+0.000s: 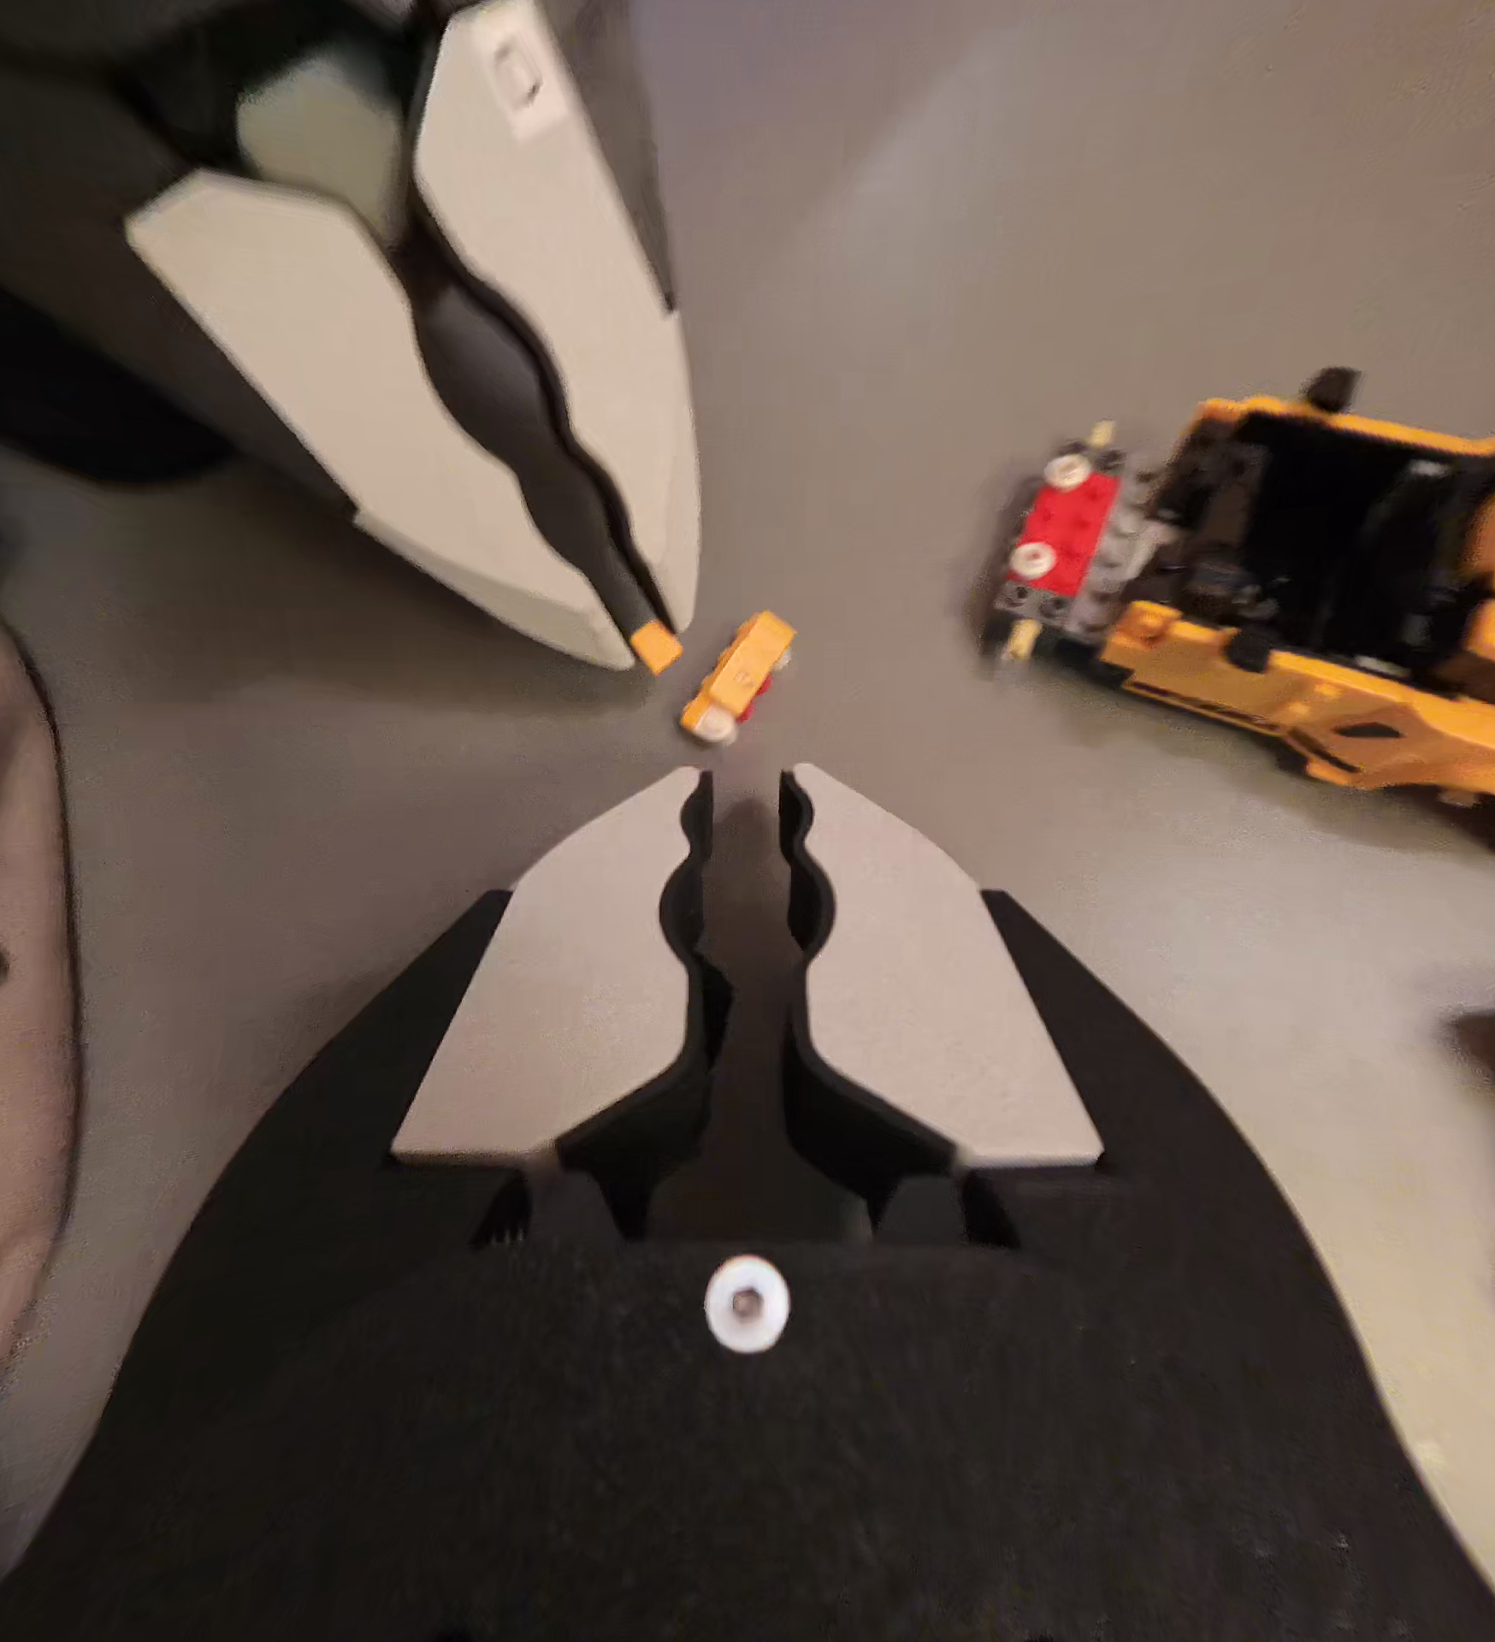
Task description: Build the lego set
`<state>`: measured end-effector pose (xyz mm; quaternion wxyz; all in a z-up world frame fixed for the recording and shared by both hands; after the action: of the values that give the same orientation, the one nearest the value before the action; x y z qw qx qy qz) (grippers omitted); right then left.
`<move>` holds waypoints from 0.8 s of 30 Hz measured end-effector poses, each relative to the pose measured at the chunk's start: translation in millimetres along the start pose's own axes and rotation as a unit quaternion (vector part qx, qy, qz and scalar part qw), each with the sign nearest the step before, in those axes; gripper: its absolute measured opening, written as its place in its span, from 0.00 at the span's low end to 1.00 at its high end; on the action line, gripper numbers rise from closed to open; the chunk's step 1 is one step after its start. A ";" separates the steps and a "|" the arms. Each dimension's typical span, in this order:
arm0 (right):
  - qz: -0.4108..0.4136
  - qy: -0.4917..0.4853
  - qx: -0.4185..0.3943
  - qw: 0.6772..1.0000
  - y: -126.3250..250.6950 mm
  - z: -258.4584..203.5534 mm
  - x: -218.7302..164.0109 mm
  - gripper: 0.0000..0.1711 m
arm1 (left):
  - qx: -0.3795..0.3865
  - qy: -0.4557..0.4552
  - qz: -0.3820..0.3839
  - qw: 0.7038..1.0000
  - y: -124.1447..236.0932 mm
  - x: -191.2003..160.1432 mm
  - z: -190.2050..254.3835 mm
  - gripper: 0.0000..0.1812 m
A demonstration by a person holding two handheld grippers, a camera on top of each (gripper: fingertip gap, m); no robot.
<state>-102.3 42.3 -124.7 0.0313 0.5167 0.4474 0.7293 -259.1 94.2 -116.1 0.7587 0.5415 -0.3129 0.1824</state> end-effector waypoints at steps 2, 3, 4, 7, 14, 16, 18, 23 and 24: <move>-0.022 0.050 -0.008 0.998 -3.6 -7.8 0.1 0.10 | -0.001 0.006 0.001 1.000 -1.5 -0.8 1.9 0.04; -0.028 0.065 -0.011 0.997 -5.4 -10.1 1.0 0.11 | -0.003 0.008 -0.001 1.000 -2.4 -1.2 2.0 0.04; -0.029 0.072 -0.011 0.997 -6.4 -11.5 2.6 0.11 | -0.004 0.008 -0.002 1.000 -3.2 -1.5 1.7 0.04; -0.041 0.085 -0.001 0.996 -10.9 -15.4 7.3 0.11 | -0.005 0.008 -0.002 1.000 -5.1 -2.4 0.6 0.04; -0.047 0.103 0.026 0.993 -17.0 -27.3 15.8 0.09 | -0.008 0.006 0.007 1.000 -0.8 -2.4 2.3 0.04; -0.038 0.090 0.032 0.995 -14.5 -24.1 16.2 0.09 | -0.008 0.005 0.006 1.000 -0.5 -3.1 3.1 0.04; -0.034 0.082 0.022 0.996 -11.4 -16.1 15.0 0.09 | -0.006 0.001 0.005 1.000 -0.7 -3.8 2.9 0.04; -0.025 0.089 0.024 0.995 -10.4 -4.5 11.3 0.09 | 0.001 -0.027 -0.014 1.000 -3.7 -3.1 1.0 0.04; -0.029 0.097 0.025 0.995 -11.6 -3.9 10.4 0.09 | 0.003 -0.034 -0.021 0.999 -5.0 -3.0 0.8 0.04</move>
<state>-115.0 52.1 -125.3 -0.0037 0.4309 0.4814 0.7632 -258.4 91.9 -121.5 0.7496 0.5562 -0.3264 0.1489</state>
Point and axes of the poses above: each gripper's, where its closed fingertips meet, y back along the fingers, x out of its top, z = x × y across the jaws, the point moved 10 cm from there along y, back along the fingers, and after that the axes turned 15 degrees about -x, right-handed, at the moved point
